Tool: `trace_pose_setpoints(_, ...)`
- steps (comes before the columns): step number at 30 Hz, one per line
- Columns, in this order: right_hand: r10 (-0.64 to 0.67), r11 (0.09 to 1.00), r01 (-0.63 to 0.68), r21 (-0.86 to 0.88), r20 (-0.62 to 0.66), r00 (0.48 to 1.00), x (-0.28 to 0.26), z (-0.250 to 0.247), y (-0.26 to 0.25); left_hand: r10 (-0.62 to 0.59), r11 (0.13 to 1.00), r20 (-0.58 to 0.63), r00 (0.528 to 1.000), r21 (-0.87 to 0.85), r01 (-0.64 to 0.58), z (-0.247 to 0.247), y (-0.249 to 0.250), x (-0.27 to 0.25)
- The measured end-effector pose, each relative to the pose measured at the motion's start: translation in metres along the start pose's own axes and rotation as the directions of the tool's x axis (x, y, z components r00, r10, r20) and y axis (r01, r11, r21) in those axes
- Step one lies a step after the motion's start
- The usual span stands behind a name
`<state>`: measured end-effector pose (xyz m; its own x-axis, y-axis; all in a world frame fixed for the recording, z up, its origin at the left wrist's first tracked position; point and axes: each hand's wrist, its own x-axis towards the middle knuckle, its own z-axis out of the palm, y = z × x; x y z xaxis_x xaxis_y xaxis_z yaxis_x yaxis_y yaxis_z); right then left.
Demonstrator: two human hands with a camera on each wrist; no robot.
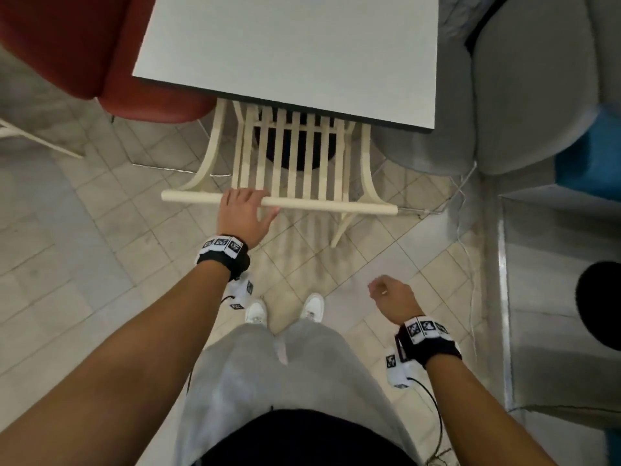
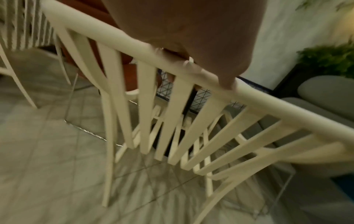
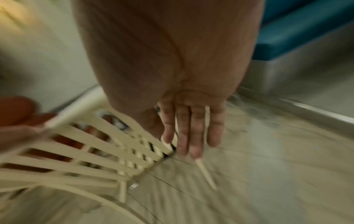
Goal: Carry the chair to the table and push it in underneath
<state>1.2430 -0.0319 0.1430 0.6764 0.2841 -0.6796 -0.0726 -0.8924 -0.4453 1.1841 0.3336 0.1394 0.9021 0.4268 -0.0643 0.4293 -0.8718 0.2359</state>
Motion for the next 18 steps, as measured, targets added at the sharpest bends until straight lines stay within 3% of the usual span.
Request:
trace_pose_setpoints(2,-0.193,0.981,0.190,-0.033,-0.134,0.972,0.017,-0.017,-0.047,0.041,0.998,-0.085,0.996,-0.038,-0.045,0.001,-0.026,-0.013)
trace_pose_setpoints(5,-0.463,0.886,0.435,-0.160,-0.330,0.823,0.038,-0.036,-0.106,0.004,0.998,-0.113,0.994,-0.067,-0.012,-0.003,-0.059,-0.019)
trace_pose_setpoints(6,-0.521,0.853,0.469,-0.228,-0.359,0.774,0.046,-0.042,-0.123,-0.017,0.997,-0.106,0.994,-0.077,0.009,-0.005,-0.067,-0.017)
trace_pose_setpoints(8,-0.573,0.815,0.463,-0.349,-0.365,0.734,0.063,-0.050,-0.149,-0.047,0.996,-0.068,0.997,-0.077,0.042,-0.010,-0.080,-0.010)
trace_pose_setpoints(10,-0.566,0.791,0.405,-0.459,-0.298,0.769,0.083,-0.055,-0.165,-0.064,0.997,0.016,0.998,-0.035,0.064,-0.015,-0.088,-0.002)
trace_pose_setpoints(14,-0.330,0.807,0.264,-0.528,-0.033,0.943,0.106,-0.051,-0.166,-0.071,0.997,0.152,0.986,-0.001,0.072,-0.021,-0.097,0.010)
trace_pose_setpoints(16,-0.269,0.827,0.212,-0.521,-0.035,0.962,0.107,-0.041,-0.156,-0.072,0.997,0.189,0.979,-0.005,0.074,-0.023,-0.100,0.013)
trace_pose_setpoints(18,-0.327,0.809,0.196,-0.554,-0.147,0.934,0.105,-0.028,-0.145,-0.078,0.997,0.211,0.974,-0.010,0.082,-0.024,-0.102,0.017)
